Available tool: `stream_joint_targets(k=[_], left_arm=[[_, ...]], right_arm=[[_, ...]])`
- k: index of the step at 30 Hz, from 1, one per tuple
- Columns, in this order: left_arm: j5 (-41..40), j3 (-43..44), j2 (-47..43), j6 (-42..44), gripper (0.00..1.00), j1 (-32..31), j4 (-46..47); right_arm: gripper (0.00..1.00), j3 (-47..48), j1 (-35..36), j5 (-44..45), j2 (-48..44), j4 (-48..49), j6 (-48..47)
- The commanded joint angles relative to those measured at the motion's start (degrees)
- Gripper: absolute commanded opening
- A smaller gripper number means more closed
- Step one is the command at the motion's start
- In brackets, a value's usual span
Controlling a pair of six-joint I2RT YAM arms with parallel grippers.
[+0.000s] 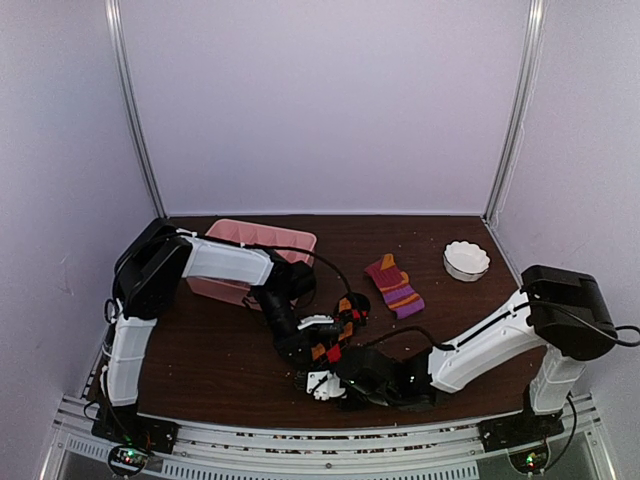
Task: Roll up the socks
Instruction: Roll the sock.
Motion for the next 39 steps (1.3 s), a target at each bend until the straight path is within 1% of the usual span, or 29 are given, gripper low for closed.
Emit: stream_joint_targets(k=[1, 4, 5, 6, 9, 10, 11, 12, 15, 17, 22, 26, 30, 32, 34, 37, 39], left_arm=[[-3.25, 0.09, 2.99, 0.43, 0.00, 0.59, -1.29], [-3.37, 0.35, 3.04, 0.29, 0.00, 0.80, -1.30], [-3.33, 0.45, 3.08, 0.22, 0.02, 0.89, -1.24], [-3.30, 0.47, 3.08, 0.20, 0.04, 1.01, -1.36], [-1.74, 0.10, 2.28, 1.05, 0.16, 1.71, -1.36], [-1.34, -0.30, 1.59, 1.52, 0.22, 2.02, -0.98], [-1.49, -0.82, 0.75, 1.94, 0.30, 2.39, -0.28], [-2.17, -1.69, -0.51, 2.66, 0.34, 2.74, 0.65], [-3.41, -5.23, -5.32, 4.88, 0.44, 4.05, 4.62], [-4.68, -7.96, -8.69, 6.62, 0.48, 4.71, 7.52], [-9.70, -16.93, -17.40, 10.29, 0.50, 4.90, 19.03], [-9.17, -21.28, -22.14, 11.20, 0.51, 4.82, 25.31], [-6.33, -24.40, -25.02, 11.60, 0.52, 4.68, 30.07], [-5.43, -25.84, -26.27, 13.58, 0.52, 3.71, 31.42], [-7.12, -26.66, -26.91, 16.29, 0.52, 1.54, 31.82], [-11.95, -26.99, -26.61, 20.09, 0.48, -2.89, 32.02], [-14.84, -27.01, -26.09, 21.31, 0.46, -4.66, 33.00]], right_arm=[[0.26, 0.78, -0.09, -2.30, 1.82, -3.06, -0.04], [0.16, 0.72, -0.15, -2.47, 2.67, -3.77, 0.55], [0.12, 0.71, -0.20, -2.41, 2.88, -3.78, 1.04], [0.08, 0.54, -0.28, -2.54, 3.03, -3.66, 1.75], [0.01, 0.24, -1.40, -5.15, 3.11, -3.72, 5.82], [0.00, 0.35, -2.12, -6.52, 3.36, -4.17, 7.68], [0.00, 0.50, -2.81, -7.94, 3.51, -4.65, 9.64], [0.00, 0.34, -3.73, -10.09, 3.56, -4.97, 11.61], [0.00, -0.59, -7.59, -19.15, 3.44, -4.82, 18.26], [0.00, -1.33, -10.01, -25.98, 3.80, -4.13, 22.57], [0.00, -4.62, -14.53, -38.14, 5.75, 1.39, 31.66], [0.00, -4.95, -16.79, -43.27, 7.79, 1.62, 36.69], [0.00, -6.34, -18.05, -45.30, 9.30, 3.45, 39.74], [0.00, -7.12, -18.74, -45.40, 10.33, 4.42, 41.38], [0.00, -7.64, -19.50, -46.15, 11.70, 5.12, 42.97], [0.00, -8.64, -20.34, -47.41, 13.45, 7.13, 44.95], [0.00, -8.78, -20.61, -47.69, 14.22, 7.11, 45.29]])
